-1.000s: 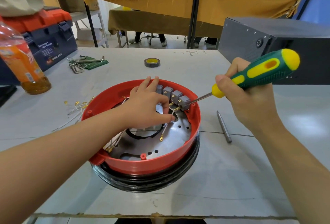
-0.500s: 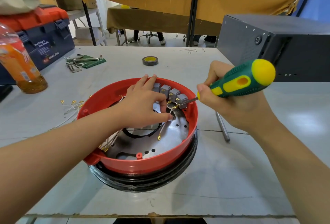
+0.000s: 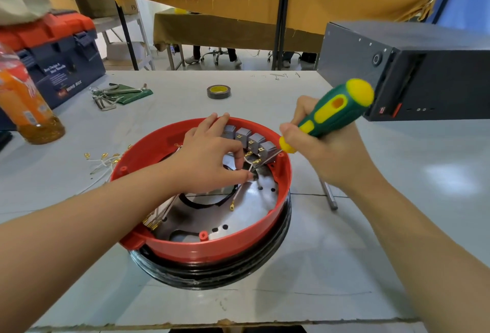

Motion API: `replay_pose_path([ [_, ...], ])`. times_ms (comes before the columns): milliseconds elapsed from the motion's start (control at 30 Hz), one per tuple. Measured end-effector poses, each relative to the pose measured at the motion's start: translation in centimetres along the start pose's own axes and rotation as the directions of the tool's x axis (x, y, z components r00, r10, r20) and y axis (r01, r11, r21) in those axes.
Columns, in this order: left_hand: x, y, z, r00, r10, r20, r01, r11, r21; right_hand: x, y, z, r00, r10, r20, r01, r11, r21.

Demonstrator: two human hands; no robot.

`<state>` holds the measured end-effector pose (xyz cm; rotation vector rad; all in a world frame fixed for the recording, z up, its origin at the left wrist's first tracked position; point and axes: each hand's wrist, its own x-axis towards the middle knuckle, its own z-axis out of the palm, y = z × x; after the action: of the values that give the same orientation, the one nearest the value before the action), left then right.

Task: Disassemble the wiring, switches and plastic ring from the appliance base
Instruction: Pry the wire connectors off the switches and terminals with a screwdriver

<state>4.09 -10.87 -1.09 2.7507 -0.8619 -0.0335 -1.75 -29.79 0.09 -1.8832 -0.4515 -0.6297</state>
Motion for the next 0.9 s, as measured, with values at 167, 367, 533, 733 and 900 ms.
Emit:
replay_pose_path([
  [167, 0.1, 0.0, 0.1, 1.000, 0.002, -0.001, -0.002, 1.000, -0.002, 0.0, -0.6, -2.3, 0.992, -0.088, -0.090, 0.086, 0.996, -0.023],
  [367, 0.1, -0.1, 0.1, 1.000, 0.009, -0.011, -0.009, 1.000, -0.002, -1.0, -0.9, -1.7, 0.988, -0.157, -0.009, 0.154, 0.975, -0.162],
  [533, 0.1, -0.1, 0.1, 1.000, 0.005, -0.005, -0.005, 1.000, 0.009, -2.1, -1.2, -1.3, 0.976, -0.212, 0.041, 0.216, 0.969, -0.123],
  [733, 0.1, -0.1, 0.2, 1.000, 0.016, -0.013, -0.016, 1.000, 0.012, -3.2, -1.3, -0.9, 0.983, -0.184, -0.006, 0.182, 0.978, -0.105],
  [900, 0.1, 0.0, 0.2, 1.000, 0.013, -0.010, -0.012, 1.000, 0.021, -4.3, -0.6, -0.6, 0.985, -0.118, -0.124, 0.104, 0.988, -0.113],
])
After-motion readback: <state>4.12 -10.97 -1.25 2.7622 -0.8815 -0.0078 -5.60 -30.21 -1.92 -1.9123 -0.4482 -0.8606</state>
